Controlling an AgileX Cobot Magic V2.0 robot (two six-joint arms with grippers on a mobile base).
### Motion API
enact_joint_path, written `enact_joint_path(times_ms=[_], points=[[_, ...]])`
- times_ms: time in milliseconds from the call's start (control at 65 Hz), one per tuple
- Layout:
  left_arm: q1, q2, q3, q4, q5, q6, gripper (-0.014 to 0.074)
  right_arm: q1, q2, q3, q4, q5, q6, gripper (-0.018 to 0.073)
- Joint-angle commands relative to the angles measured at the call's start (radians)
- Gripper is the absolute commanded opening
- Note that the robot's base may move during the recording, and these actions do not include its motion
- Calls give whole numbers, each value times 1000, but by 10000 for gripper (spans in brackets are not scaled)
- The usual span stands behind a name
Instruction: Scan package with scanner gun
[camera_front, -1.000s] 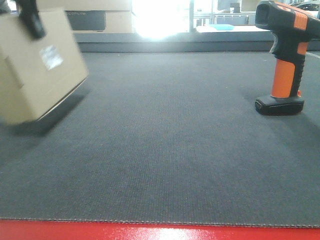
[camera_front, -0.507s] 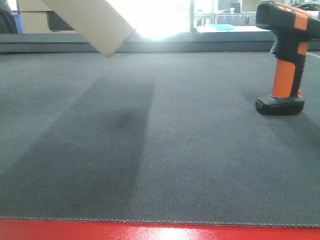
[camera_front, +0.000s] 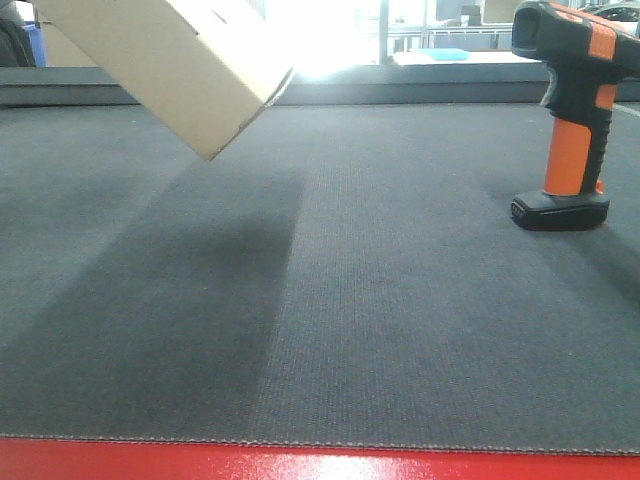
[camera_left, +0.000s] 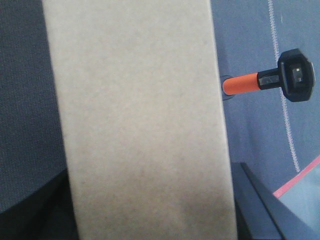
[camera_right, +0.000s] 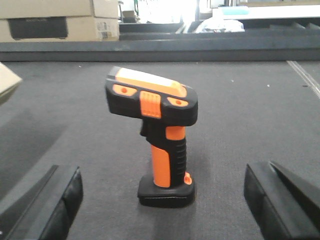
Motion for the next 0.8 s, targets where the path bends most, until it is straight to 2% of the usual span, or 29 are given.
enact_joint_path(times_ms=[0, 323, 784], points=[[2, -11, -3, -18, -4, -5, -111, 0, 90, -1, 6, -113, -2, 561], [2, -11, -3, -18, -4, -5, -111, 33, 353, -11, 4, -378, 0, 561], [2, -11, -3, -12, -4, -5, -111, 33, 600, -218, 5, -372, 7, 561]])
